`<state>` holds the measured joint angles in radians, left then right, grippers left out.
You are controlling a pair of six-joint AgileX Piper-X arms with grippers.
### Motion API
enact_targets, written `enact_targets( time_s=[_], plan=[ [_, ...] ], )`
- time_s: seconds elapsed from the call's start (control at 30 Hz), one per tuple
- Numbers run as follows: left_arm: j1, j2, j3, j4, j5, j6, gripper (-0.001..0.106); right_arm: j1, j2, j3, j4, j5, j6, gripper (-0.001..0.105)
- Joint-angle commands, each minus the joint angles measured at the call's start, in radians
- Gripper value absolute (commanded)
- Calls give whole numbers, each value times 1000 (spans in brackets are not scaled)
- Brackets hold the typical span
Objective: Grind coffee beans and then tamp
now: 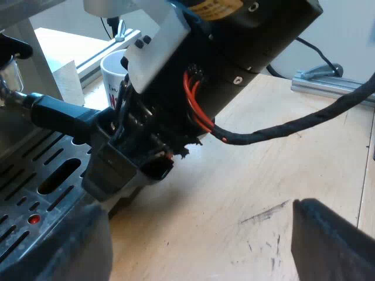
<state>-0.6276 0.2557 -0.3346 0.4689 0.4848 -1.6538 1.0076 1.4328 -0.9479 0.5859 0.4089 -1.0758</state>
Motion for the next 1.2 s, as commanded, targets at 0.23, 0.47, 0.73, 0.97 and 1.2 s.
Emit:
enact_targets(
  time_s=[0.23,0.47,0.73,0.97,1.2],
  plan=[
    [-3,-5,-2,42,6,-1,66,-4,-3,-3,-5,6,-67,0],
    [-3,-5,-2,43,6,-1,66,-4,-3,-3,-5,6,-67,0],
    [-3,-5,-2,43,6,-1,66,-2,-3,-3,-14,6,-67,0],
    [-3,-5,-2,43,6,-1,66,-2,-3,-3,-66,6,-67,0],
    [-3,-5,-2,43,6,-1,66,-2,-3,-3,-67,6,-65,0]
  ],
)
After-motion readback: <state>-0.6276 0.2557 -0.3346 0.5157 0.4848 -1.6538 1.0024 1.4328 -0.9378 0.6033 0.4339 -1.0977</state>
